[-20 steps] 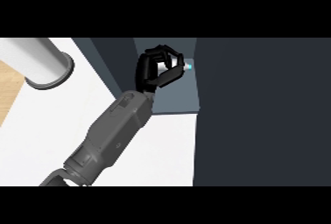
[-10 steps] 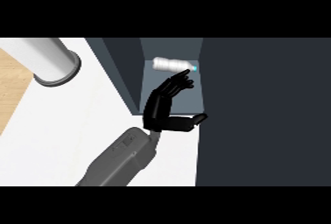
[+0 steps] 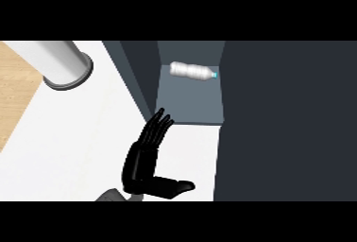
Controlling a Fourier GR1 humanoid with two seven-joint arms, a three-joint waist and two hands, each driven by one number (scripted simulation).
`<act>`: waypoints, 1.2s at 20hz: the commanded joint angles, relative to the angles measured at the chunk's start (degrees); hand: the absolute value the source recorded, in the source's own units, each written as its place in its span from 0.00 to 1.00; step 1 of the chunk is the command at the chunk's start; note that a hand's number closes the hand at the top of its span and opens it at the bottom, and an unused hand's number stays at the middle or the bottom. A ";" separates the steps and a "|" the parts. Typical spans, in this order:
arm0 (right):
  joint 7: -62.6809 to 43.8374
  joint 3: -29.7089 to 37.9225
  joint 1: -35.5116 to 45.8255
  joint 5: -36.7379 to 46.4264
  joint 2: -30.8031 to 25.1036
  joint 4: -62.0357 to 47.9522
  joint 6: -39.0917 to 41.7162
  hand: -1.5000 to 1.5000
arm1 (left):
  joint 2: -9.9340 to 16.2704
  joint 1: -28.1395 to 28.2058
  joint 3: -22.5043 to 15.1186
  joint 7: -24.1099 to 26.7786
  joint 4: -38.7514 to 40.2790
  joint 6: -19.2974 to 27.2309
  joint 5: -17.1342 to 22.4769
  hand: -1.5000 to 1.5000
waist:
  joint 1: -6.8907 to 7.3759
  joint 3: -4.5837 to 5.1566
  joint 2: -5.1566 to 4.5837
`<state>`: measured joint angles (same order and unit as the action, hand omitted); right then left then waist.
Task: Pick up the bottled water, place it into the cabinet and close the cabinet
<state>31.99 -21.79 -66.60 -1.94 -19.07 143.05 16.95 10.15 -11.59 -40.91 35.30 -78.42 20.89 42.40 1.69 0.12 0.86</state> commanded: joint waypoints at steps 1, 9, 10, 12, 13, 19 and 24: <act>-4.09 -0.26 -1.43 5.37 -4.38 9.88 1.33 1.00 | 7.31 10.04 -1.16 1.71 -9.80 -1.97 0.12 0.00 | 0.62 0.06 -0.11; -5.55 -1.23 8.41 13.46 -15.16 9.83 8.34 1.00 | 18.22 19.52 1.37 7.69 -15.67 -9.78 0.64 0.00 | 1.67 0.37 0.05; -5.74 -3.33 8.79 14.17 -15.14 10.53 8.37 1.00 | 19.68 20.85 1.85 7.56 -18.39 -9.91 1.18 0.00 | 1.53 0.36 0.40; -6.81 -4.32 11.01 14.26 -15.40 10.81 7.95 1.00 | 22.66 24.20 3.27 9.21 -19.79 -11.34 1.76 0.00 | 1.64 0.34 0.34; -7.93 -5.03 12.00 13.81 -15.57 11.82 7.73 1.00 | 24.71 24.70 4.71 9.00 -20.61 -13.03 2.99 0.00 | 1.73 0.39 0.18; -17.49 -14.28 17.15 12.05 -13.14 11.95 4.78 1.00 | 31.52 31.73 8.84 14.14 -21.41 -19.44 4.55 0.00 | 2.25 0.49 -0.73; -25.83 -20.08 23.36 9.76 -11.70 9.67 4.31 1.00 | 36.08 34.79 11.46 16.02 -22.93 -24.74 6.14 0.00 | 3.71 0.54 -1.32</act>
<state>17.13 -35.86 -46.31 2.40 -30.39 143.59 20.96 43.10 20.38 -31.13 49.49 -100.42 -0.56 47.77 4.49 0.60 -0.07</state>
